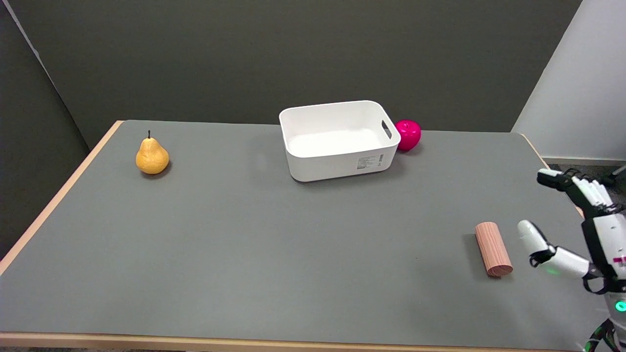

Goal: Pick up the wooden cylinder.

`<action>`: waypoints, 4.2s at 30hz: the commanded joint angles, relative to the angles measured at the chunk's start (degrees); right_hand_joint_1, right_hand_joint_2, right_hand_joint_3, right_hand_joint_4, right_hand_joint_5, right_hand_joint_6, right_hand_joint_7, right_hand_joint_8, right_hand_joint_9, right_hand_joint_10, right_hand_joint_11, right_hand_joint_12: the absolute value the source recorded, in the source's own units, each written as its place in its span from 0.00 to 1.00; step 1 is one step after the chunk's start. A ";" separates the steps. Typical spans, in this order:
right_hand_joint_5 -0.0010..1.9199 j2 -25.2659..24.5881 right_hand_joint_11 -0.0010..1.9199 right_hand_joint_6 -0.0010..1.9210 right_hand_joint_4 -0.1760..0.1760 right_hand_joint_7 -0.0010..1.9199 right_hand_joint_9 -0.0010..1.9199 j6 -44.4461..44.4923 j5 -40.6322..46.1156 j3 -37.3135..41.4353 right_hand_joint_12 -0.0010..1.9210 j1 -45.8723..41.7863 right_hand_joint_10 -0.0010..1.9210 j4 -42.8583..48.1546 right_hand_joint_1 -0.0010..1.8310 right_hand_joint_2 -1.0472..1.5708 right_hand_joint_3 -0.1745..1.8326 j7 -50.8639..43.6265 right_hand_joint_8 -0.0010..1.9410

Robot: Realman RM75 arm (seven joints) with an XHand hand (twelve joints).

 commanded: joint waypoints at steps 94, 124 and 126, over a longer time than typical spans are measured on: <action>0.11 -5.21 0.15 0.26 0.00 0.25 0.19 -4.19 47.29 -27.59 0.81 2.35 0.60 45.12 0.23 0.65 0.48 -98.63 0.41; 0.06 -6.31 0.15 0.24 0.00 0.22 0.18 -2.76 51.36 -33.08 0.80 2.13 0.58 41.93 0.17 0.66 0.45 -98.40 0.39; 0.06 -6.06 0.15 0.24 0.00 0.22 0.18 -2.76 51.29 -33.07 0.80 2.30 0.58 41.92 0.17 0.66 0.45 -98.42 0.39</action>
